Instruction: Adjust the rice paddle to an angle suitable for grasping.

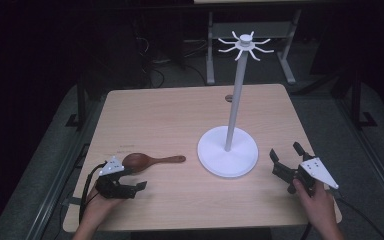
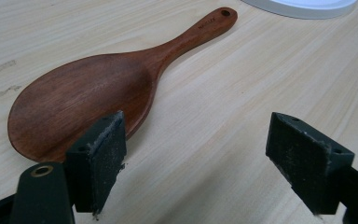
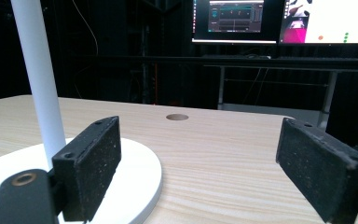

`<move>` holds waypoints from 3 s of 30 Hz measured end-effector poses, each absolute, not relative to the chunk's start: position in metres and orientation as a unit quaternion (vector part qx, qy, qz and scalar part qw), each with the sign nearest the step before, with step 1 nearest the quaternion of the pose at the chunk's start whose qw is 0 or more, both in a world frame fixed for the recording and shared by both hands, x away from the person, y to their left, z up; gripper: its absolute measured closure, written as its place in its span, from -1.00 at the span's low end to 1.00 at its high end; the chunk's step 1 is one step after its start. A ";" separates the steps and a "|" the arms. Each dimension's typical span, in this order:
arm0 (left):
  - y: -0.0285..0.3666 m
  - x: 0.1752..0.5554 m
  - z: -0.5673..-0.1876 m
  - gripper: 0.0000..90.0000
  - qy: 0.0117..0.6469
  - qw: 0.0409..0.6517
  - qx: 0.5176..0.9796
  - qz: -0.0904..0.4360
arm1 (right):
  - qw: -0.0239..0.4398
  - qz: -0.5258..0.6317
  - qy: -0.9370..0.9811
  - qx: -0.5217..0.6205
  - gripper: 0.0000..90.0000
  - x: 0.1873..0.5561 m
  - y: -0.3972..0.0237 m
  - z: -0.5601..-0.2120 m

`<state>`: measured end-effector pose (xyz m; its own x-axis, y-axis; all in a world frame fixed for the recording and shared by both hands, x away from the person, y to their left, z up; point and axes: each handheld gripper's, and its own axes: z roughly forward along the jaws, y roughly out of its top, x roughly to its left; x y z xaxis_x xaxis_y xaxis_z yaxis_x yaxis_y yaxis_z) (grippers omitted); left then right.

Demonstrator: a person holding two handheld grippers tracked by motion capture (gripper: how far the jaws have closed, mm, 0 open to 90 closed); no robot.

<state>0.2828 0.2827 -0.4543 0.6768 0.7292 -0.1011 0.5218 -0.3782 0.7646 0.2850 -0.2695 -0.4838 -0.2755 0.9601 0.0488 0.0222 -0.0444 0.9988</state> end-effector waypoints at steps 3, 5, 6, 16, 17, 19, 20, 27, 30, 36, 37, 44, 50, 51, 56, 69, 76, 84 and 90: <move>0.282 0.284 -0.453 -0.52 0.376 0.400 0.825 0.135 | 0.410 0.573 0.557 0.441 -0.70 0.285 -0.269 -0.484; 0.281 0.284 -0.451 -0.41 0.371 0.398 0.827 0.139 | 0.410 0.572 0.557 0.440 -0.70 0.285 -0.269 -0.484; 0.280 0.286 -0.448 -0.35 0.371 0.397 0.827 0.141 | 0.410 0.572 0.557 0.440 -0.70 0.285 -0.269 -0.484; 0.272 0.300 -0.436 0.18 0.372 0.379 0.834 0.151 | 0.408 0.574 0.558 0.440 -0.70 0.285 -0.270 -0.484; 0.272 0.302 -0.435 0.18 0.370 0.378 0.835 0.151 | 0.408 0.574 0.558 0.440 -0.70 0.285 -0.270 -0.484; 0.270 0.304 -0.434 0.31 0.369 0.376 0.836 0.151 | 0.407 0.575 0.557 0.439 -0.70 0.285 -0.270 -0.484; 0.270 0.308 -0.433 0.41 0.370 0.377 0.836 0.147 | 0.407 0.575 0.558 0.439 -0.70 0.285 -0.270 -0.484; 0.271 0.319 -0.432 0.81 0.375 0.368 0.840 0.136 | 0.408 0.574 0.558 0.440 -0.70 0.285 -0.270 -0.484; 0.273 0.324 -0.430 0.95 0.382 0.364 0.838 0.136 | 0.408 0.573 0.558 0.440 -0.70 0.285 -0.270 -0.484; 0.281 0.337 -0.426 0.99 0.397 0.367 0.828 0.148 | 0.410 0.572 0.557 0.441 -0.70 0.285 -0.269 -0.484; 0.282 0.339 -0.426 0.99 0.402 0.370 0.824 0.149 | 0.409 0.572 0.557 0.442 -0.70 0.285 -0.270 -0.484; 0.287 0.356 -0.427 0.99 0.409 0.370 0.819 0.158 | 0.409 0.572 0.557 0.442 -0.70 0.285 -0.270 -0.484; 0.290 0.368 -0.436 0.99 0.417 0.366 0.815 0.167 | 0.410 0.572 0.556 0.442 -0.70 0.285 -0.270 -0.484; 0.292 0.370 -0.440 0.99 0.422 0.364 0.813 0.169 | 0.410 0.572 0.556 0.442 -0.70 0.285 -0.270 -0.484; 0.300 0.377 -0.449 0.99 0.436 0.358 0.804 0.190 | 0.410 0.572 0.556 0.442 -0.70 0.285 -0.270 -0.484; 0.301 0.389 -0.457 0.99 0.435 0.359 0.806 0.179 | 0.410 0.572 0.556 0.442 -0.70 0.286 -0.270 -0.484; 0.299 0.388 -0.459 0.99 0.432 0.350 0.813 0.171 | 0.410 0.572 0.556 0.442 -0.70 0.286 -0.270 -0.484; 0.301 0.383 -0.458 0.99 0.431 0.347 0.818 0.158 | 0.410 0.572 0.556 0.442 -0.70 0.286 -0.270 -0.484; 0.303 0.376 -0.457 0.99 0.424 0.342 0.825 0.150 | 0.410 0.572 0.556 0.442 -0.70 0.286 -0.270 -0.484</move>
